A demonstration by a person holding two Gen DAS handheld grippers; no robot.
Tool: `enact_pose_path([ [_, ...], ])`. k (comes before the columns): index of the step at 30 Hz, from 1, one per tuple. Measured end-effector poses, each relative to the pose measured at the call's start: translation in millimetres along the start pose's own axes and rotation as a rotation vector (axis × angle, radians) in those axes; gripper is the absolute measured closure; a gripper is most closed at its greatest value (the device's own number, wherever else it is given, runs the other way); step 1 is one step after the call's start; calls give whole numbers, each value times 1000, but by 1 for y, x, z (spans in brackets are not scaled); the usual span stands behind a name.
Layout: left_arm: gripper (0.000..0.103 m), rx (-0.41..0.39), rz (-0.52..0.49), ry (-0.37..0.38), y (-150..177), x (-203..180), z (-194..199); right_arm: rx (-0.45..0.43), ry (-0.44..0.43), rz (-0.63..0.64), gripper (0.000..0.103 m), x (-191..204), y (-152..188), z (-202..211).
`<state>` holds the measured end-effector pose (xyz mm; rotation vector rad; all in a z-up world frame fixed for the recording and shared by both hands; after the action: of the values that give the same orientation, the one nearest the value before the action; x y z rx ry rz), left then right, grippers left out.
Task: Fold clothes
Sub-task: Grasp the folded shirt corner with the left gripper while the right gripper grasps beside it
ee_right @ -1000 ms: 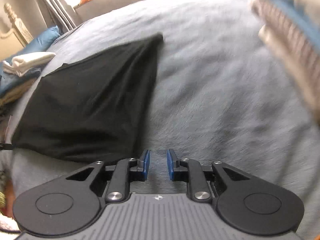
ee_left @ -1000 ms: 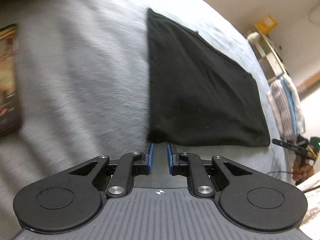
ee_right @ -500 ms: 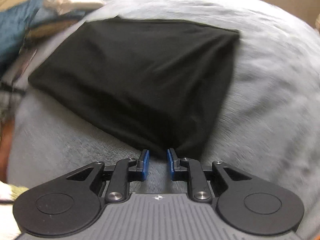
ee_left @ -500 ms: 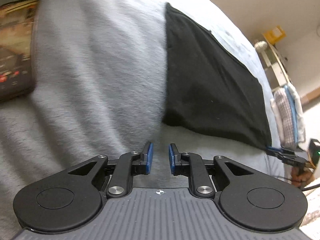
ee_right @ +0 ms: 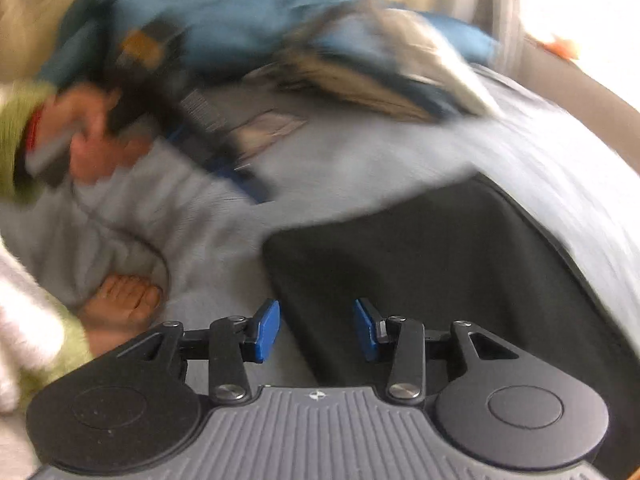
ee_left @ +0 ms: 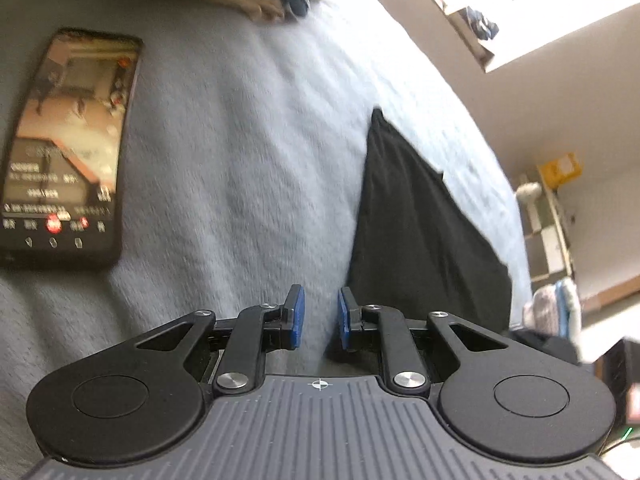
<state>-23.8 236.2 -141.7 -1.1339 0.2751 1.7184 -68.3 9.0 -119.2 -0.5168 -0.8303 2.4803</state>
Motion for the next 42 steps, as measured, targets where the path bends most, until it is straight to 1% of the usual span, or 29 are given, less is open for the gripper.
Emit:
enact_pose_path([
  [1,86,-5,5,8,-3,0,0,-16,-23,48,58,13,-14,-13],
  [2,86,-9,9,17,-7,0,-1,-21,-29,84,57,23,-22,-23],
  [4,85,-18,18,34,-14,0,-2,-11,-13,137,56,42,-24,-38],
  [5,82,-23,21,40,-17,0,-4,-2,-9,168,54,51,-23,-44],
  [6,79,-28,24,46,-20,0,-6,9,-1,193,49,57,-18,-50],
  [7,74,-31,29,54,-22,0,-8,21,15,212,48,61,-14,-58],
  [8,71,-32,36,63,-24,0,-11,22,22,211,47,63,-13,-61],
  [10,70,-25,47,83,-27,1,-20,16,15,155,51,58,-15,-61],
  [11,68,-21,52,93,-29,1,-25,17,8,112,58,53,-15,-61],
  [12,67,-17,58,99,-30,1,-31,20,3,66,68,47,-15,-61],
  [13,65,-15,65,101,-32,1,-37,16,-1,30,74,42,-16,-59],
  [14,64,-14,72,103,-34,1,-43,5,-4,2,86,37,-17,-56],
  [15,63,-14,72,103,-36,0,-50,-6,-7,-25,95,33,-18,-52],
  [16,61,-12,67,106,-38,-2,-56,-17,-11,-52,97,29,-18,-48],
  [18,56,1,59,128,-44,-9,-71,-39,-18,-107,98,20,-20,-41],
  [19,51,11,58,140,-47,-13,-79,-49,-21,-134,99,15,-21,-37],
  [21,48,30,58,156,-54,-19,-94,-71,-28,-188,99,6,-23,-30],
  [23,47,43,64,152,-60,-24,-107,-93,-34,-243,99,-4,-24,-22],
  [25,46,58,74,140,-67,-26,-119,-114,-40,-288,99,-12,-26,-14],
  [31,46,77,106,87,-81,-31,-141,-178,-68,-355,99,-29,-31,6],
  [33,47,69,131,72,-86,-29,-144,-195,-75,-373,99,-34,-32,9],
  [42,46,64,140,57,-93,-27,-149,-252,-61,-435,99,-55,-32,21],
])
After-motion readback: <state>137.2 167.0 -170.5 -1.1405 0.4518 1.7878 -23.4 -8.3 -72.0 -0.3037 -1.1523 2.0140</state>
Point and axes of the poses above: each gripper's, at about its wrist camera, not at the fingertips, and z roughly against the way its jaws point, x to its left, y to its underside, the point moved 6 cm from there along -z, roughly the way its jaws point, and after that the axes turned 11 degrees about y, right-handed, at the moved point
